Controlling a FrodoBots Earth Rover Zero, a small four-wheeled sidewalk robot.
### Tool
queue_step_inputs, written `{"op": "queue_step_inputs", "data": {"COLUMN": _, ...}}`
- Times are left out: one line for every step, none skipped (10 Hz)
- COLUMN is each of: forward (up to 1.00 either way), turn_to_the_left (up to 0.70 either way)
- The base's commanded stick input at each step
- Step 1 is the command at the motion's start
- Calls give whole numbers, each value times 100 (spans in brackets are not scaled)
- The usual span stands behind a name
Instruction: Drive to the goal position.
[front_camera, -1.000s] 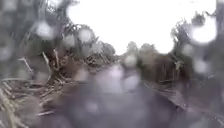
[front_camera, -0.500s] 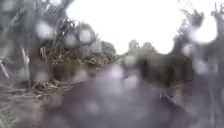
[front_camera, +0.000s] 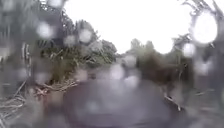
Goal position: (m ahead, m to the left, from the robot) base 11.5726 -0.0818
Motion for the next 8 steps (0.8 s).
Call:
{"op": "queue_step_inputs", "data": {"forward": 100, "turn_to_the_left": 0}}
{"op": "queue_step_inputs", "data": {"forward": 100, "turn_to_the_left": 0}}
{"op": "queue_step_inputs", "data": {"forward": 100, "turn_to_the_left": 0}}
{"op": "queue_step_inputs", "data": {"forward": 100, "turn_to_the_left": 0}}
{"op": "queue_step_inputs", "data": {"forward": 100, "turn_to_the_left": 0}}
{"op": "queue_step_inputs", "data": {"forward": 100, "turn_to_the_left": 0}}
{"op": "queue_step_inputs", "data": {"forward": 100, "turn_to_the_left": 0}}
{"op": "queue_step_inputs", "data": {"forward": 100, "turn_to_the_left": -7}}
